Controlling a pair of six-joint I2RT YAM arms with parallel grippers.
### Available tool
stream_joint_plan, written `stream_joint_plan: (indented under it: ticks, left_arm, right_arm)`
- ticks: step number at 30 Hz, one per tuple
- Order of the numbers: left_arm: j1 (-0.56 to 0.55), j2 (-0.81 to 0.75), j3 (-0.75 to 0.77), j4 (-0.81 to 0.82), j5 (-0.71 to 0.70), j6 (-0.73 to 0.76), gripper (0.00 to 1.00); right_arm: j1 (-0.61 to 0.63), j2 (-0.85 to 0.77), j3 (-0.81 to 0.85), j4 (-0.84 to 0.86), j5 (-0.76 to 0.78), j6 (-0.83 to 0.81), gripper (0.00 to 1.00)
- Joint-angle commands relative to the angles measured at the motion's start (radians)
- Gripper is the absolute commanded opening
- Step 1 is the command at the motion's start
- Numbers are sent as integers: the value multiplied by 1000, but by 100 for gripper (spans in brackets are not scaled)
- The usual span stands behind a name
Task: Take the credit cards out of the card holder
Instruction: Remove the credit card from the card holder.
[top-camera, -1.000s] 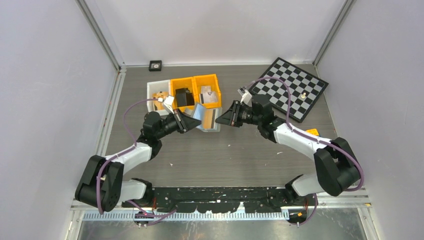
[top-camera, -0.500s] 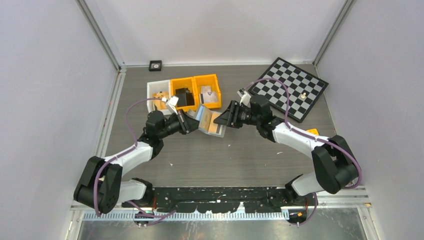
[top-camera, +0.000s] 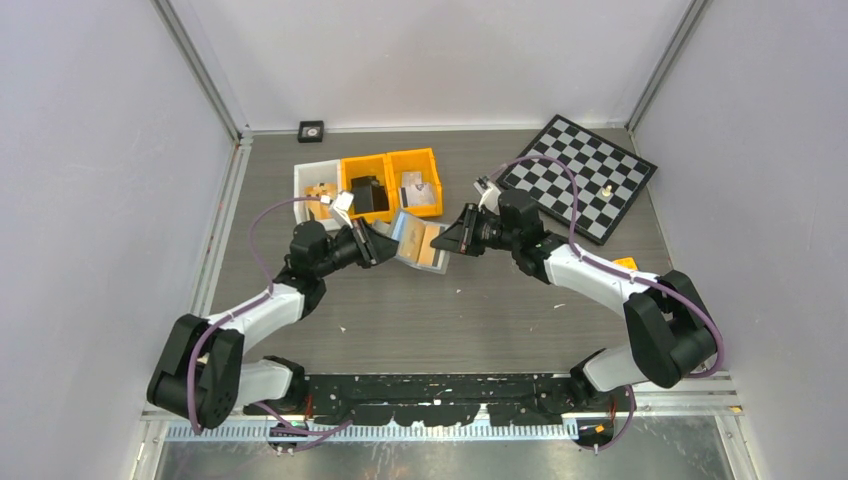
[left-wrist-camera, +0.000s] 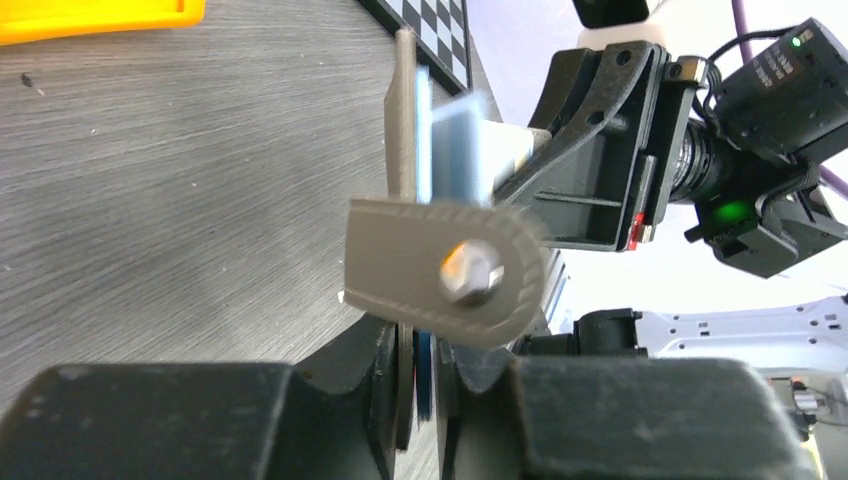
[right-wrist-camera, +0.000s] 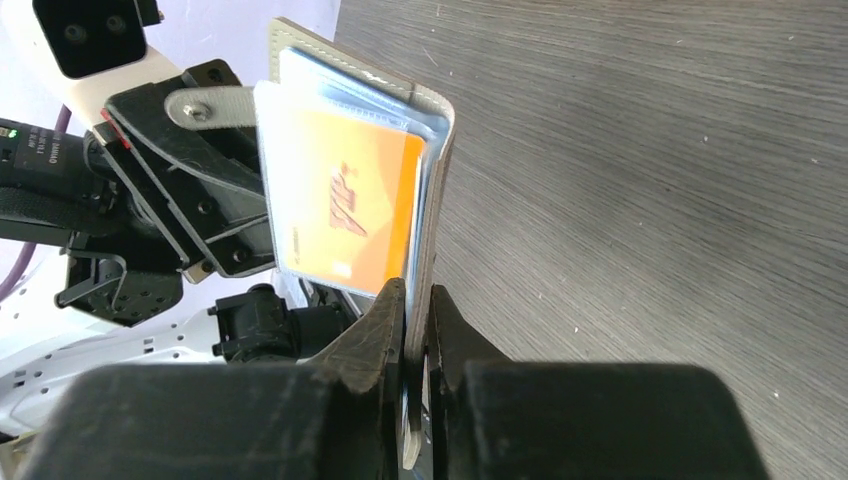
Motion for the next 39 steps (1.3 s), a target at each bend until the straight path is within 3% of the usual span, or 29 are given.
stream_joint_plan:
  ticks: [1,4,8,13,16,20,30,36,39]
  left_arm:
    - [31,-76,-1,0,-22,-17,25]
    - [46,-117,-3,-40,-39,-13,38]
    - [61,-99,6,-38,-5,-39,44]
    - [68,-1,8,112,85,-118,50]
    - [68,40,15,155,122,-131,42]
    - [68,44,28,97,113,-103,35]
    - [68,32,40,29,92,-48,0]
    - [71,9,34,14,74,-45,0]
    - [76,-4,32,-3,60,-42,0]
  right_arm:
    - [2,-35,48,-21,32,-24,5]
    - [4,-31,51,-21,22,-22,4]
    - [3,-32,52,-18,15,-23,4]
    - [3,-31,52,-13,0,-19,3]
    - [3,-31,54,-10,-11,-20,3]
    - [3,-32,54,-8,-16,-20,3]
    - [2,-41,59,-36,0,-33,5]
    - [2,-79,77,-188,170,-86,44]
    - [3,-120,74,-231,260,-105,53]
